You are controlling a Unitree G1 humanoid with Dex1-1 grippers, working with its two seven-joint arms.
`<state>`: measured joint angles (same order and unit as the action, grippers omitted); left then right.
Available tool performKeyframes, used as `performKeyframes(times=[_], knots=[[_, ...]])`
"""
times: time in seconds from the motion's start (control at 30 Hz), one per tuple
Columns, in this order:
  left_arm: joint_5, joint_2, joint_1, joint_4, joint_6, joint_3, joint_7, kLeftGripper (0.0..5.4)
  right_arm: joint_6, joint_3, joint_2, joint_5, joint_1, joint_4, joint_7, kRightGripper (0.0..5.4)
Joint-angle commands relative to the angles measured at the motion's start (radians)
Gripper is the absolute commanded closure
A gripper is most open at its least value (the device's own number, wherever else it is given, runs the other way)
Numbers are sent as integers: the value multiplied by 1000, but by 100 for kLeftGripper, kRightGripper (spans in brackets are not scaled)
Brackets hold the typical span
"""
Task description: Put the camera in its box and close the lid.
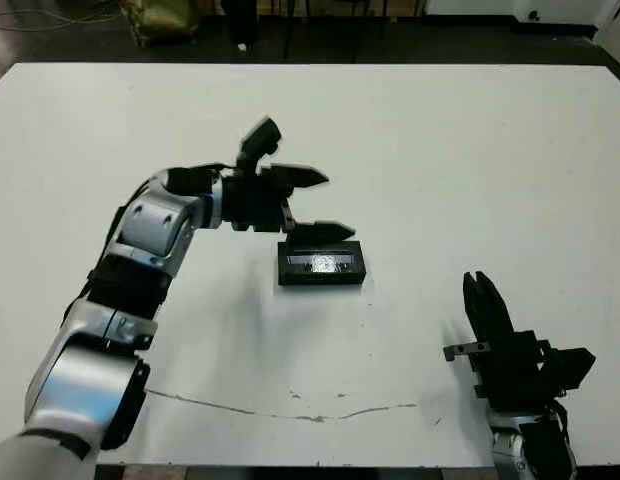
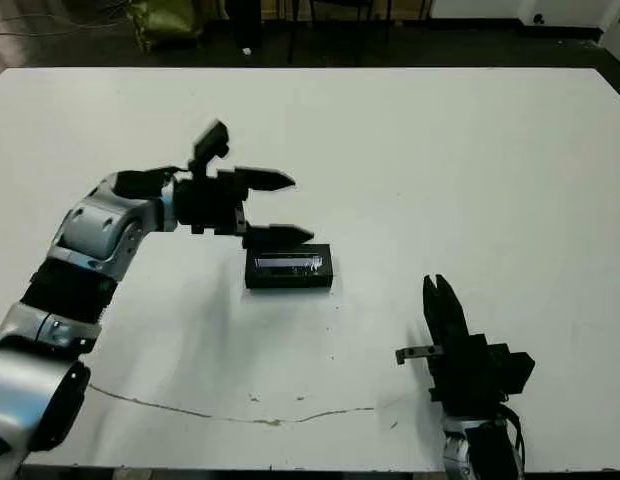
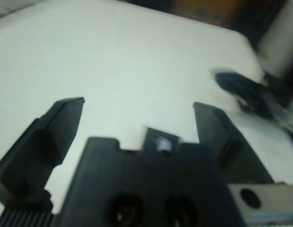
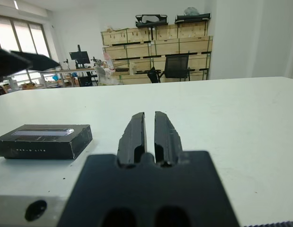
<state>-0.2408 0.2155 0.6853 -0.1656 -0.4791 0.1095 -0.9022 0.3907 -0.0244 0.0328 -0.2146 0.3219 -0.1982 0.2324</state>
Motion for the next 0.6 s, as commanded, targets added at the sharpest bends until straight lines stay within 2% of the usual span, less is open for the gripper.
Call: performKeyframes(times=[0.03, 0.1, 0.2, 0.27, 0.37, 0.47, 0.6], knots=[[69, -96, -181, 258, -10, -50, 322, 41, -17, -4, 6, 18, 14, -2, -12, 540], [111, -143, -257, 369, 13, -44, 455, 85, -10, -6, 7, 21, 11, 4, -11, 540], [202, -151, -355, 471, 117, 13, 562, 157, -7, -4, 6, 10, 5, 7, -5, 540], [234, -174, -414, 518, 153, 41, 625, 206, -8, -5, 5, 14, 2, 8, -8, 540], [249, -222, -486, 555, 160, 71, 705, 279, -41, -3, 0, 27, 9, -17, -30, 540], [236, -282, -543, 545, 186, 85, 773, 350, -37, -5, 1, 31, 1, -16, -35, 540], [181, -382, -578, 539, 113, 80, 852, 445, -45, -10, 1, 36, -6, -18, -45, 540]])
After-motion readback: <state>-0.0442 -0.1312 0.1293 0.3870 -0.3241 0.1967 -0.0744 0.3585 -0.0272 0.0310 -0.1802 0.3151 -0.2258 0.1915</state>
